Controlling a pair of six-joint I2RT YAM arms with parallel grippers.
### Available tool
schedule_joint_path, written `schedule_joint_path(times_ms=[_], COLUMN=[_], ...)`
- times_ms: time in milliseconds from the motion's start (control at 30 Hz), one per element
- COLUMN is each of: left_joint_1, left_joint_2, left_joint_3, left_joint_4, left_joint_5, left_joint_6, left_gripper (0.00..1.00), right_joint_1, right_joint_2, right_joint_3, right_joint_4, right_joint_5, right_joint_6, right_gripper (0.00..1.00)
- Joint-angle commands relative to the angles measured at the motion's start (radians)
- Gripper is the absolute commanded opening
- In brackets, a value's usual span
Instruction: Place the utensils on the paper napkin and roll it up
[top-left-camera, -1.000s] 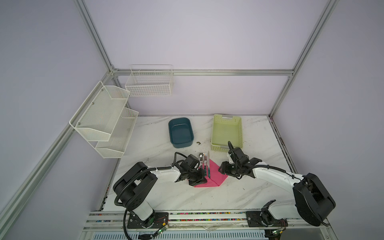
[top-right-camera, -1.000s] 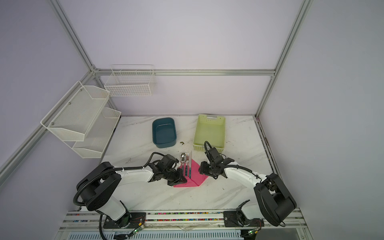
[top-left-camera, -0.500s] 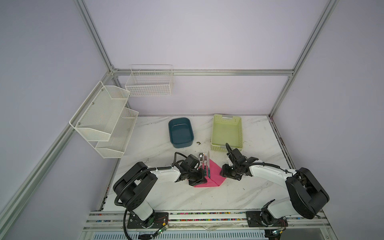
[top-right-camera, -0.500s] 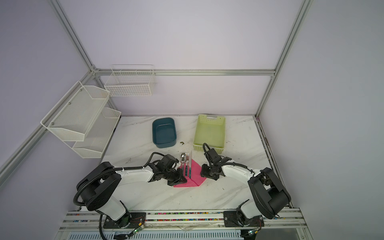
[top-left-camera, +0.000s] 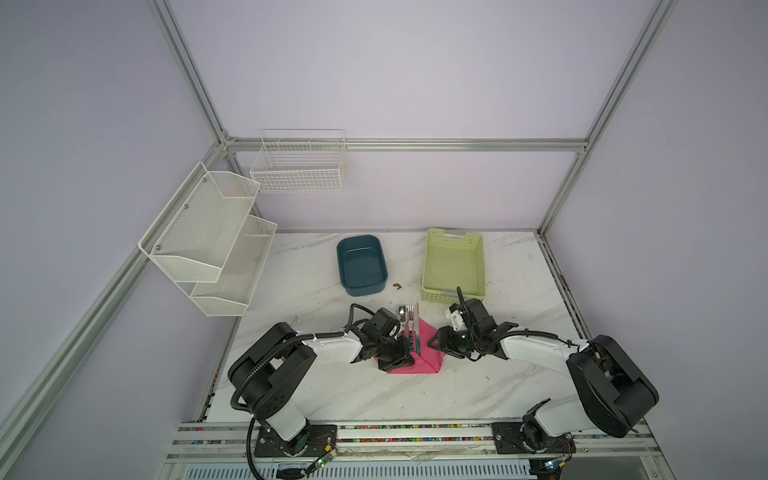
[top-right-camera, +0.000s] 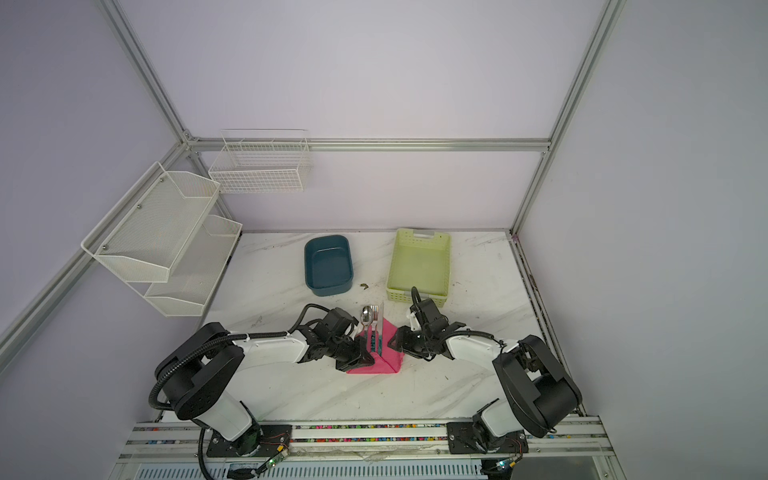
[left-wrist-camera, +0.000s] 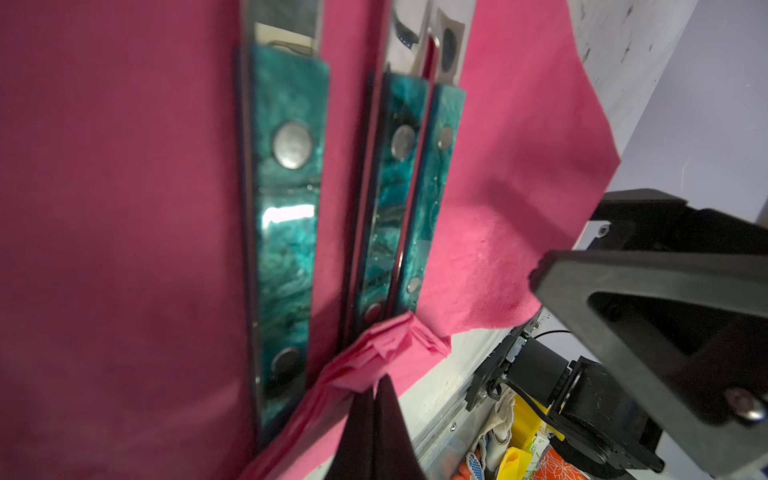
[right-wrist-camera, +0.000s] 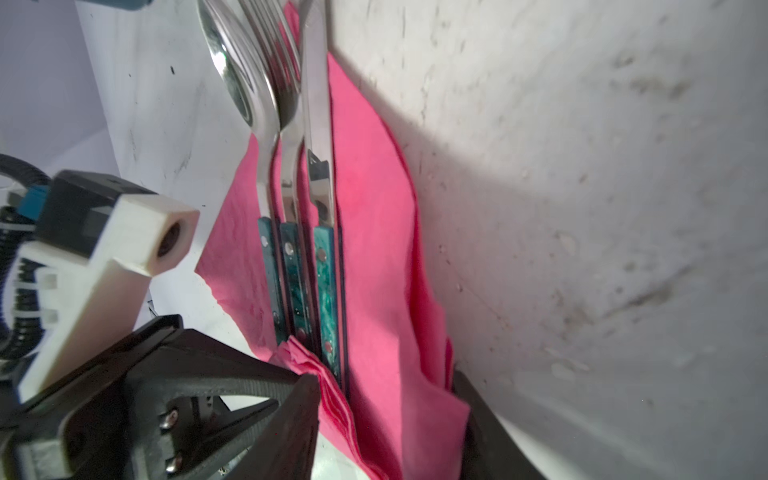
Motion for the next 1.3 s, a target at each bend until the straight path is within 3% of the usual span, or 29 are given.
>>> schedule_joint_path(times_ms=[0,300,567,800,900,1267], left_joint_1=[0.004,0.004,0.004,0.004,0.004,0.005], left_joint_2=[0.016,0.014,0.013,0.018,0.017,0.008], left_joint_3=[0.067,0.064,0.062,0.064,0.063,0.062], left_joint_4=[-0.02,-0.021,-0.021,-0.02,-0.02,-0.027], left_joint_5=[-0.004,-0.003,-0.004,-0.001,-0.003,-0.004], left_joint_6=[0.025,0.025,0.025,0.025,0.025,0.026], left_gripper=[0.0,0.0,0.0,0.0,0.0,0.0], right_joint_1=[-0.028,-0.054,-0.055,-0.054,-0.054,-0.042], right_joint_2=[-0.05,-0.006,0.046,0.021,0.022,0.063], right_joint_3=[-0.001,0.015,0.104,0.128,0.106,0.012], right_joint_4=[0.062,0.066,-0.238,-0.405,-0.398,-0.09], right_joint_5=[0.006,-0.081,0.208,0.28,0.215,-0.139], right_joint_6=[-0.029,-0.089,-0.147,-0.163,-0.169,-0.04], right_gripper=[0.53,0.53,0.54,0.53,0.53,0.5])
